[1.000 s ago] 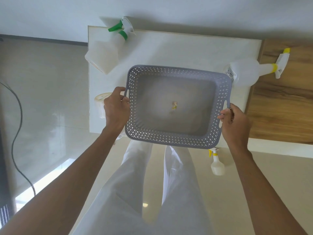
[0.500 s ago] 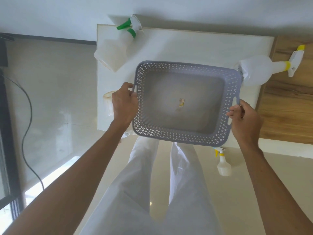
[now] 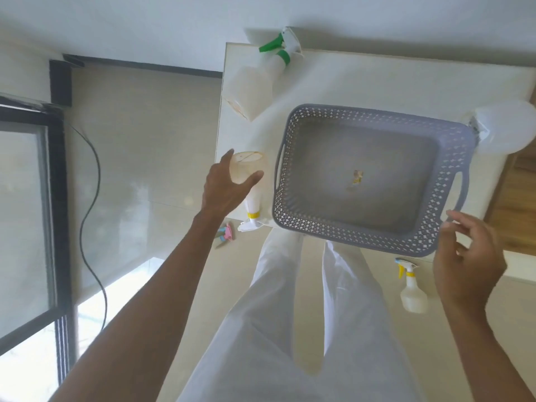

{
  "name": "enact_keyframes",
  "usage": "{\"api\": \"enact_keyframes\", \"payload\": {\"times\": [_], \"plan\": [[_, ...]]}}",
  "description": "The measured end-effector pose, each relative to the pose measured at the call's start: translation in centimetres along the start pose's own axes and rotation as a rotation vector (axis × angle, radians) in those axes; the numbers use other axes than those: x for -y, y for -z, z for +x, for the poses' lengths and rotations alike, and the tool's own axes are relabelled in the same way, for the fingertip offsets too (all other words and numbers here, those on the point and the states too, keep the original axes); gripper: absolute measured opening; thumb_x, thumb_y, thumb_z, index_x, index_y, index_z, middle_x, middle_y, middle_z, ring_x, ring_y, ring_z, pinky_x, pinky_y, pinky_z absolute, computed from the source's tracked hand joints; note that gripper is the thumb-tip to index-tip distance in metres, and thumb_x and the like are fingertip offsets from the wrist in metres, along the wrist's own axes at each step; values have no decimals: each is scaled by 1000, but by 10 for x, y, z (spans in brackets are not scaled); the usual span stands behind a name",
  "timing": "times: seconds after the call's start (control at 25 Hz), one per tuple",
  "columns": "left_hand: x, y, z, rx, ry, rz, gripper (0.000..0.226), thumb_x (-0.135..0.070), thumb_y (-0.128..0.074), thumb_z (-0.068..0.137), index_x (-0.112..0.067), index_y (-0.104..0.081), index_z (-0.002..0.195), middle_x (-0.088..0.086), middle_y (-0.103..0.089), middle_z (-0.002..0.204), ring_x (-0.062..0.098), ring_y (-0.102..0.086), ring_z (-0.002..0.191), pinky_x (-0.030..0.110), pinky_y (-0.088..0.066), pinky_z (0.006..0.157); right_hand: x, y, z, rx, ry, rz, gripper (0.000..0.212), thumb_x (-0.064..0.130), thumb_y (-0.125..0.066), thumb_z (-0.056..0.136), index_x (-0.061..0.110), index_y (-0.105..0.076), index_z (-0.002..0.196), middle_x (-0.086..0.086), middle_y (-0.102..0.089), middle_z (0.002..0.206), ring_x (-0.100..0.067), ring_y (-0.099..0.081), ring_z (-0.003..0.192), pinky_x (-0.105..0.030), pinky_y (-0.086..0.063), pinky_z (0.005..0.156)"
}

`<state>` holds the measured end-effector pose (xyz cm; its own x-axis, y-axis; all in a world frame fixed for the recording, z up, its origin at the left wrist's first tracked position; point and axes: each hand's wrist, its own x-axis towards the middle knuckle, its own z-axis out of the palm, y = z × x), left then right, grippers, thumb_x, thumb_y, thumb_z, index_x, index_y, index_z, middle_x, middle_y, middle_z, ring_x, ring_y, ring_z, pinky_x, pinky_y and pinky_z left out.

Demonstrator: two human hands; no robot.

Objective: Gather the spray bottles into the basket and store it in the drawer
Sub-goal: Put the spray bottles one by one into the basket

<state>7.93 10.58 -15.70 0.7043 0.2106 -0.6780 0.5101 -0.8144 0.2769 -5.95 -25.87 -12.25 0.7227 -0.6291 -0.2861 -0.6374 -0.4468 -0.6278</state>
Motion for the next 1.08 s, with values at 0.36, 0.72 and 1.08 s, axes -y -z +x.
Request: {"api": "enact_keyframes", "payload": {"times": [0.36, 0.72, 1.08], "plan": [[10, 90, -20, -315, 122, -323, 76, -72, -71, 60, -34, -53, 123, 1, -63, 112, 26, -64, 109, 40, -53, 97, 44, -9, -51, 155, 8, 54, 22, 4, -60, 100, 14, -72, 115, -4, -67, 119, -4, -61, 99, -6, -51, 82], [-25, 88, -128, -86, -345, -1049, 85, -21, -81, 65, -6, -32, 133, -6, -65, 116, 14, -65, 105, 35, -58, 82, 189, -30, -43, 624, -198, 739, 26, 43, -59, 101, 27, -71, 117, 8, -78, 114, -11, -74, 108, -24, -59, 92], [-89, -57, -96, -131, -674, -446, 102, -40, -90, 66, -15, -35, 148, -2, -44, 145, 15, -44, 133, 13, -35, 107, 190, -43, -14, 267, 139, 395, 24, 31, -69, 98, 22, -68, 120, 28, -71, 101, 15, -65, 100, -9, -50, 89]]}}
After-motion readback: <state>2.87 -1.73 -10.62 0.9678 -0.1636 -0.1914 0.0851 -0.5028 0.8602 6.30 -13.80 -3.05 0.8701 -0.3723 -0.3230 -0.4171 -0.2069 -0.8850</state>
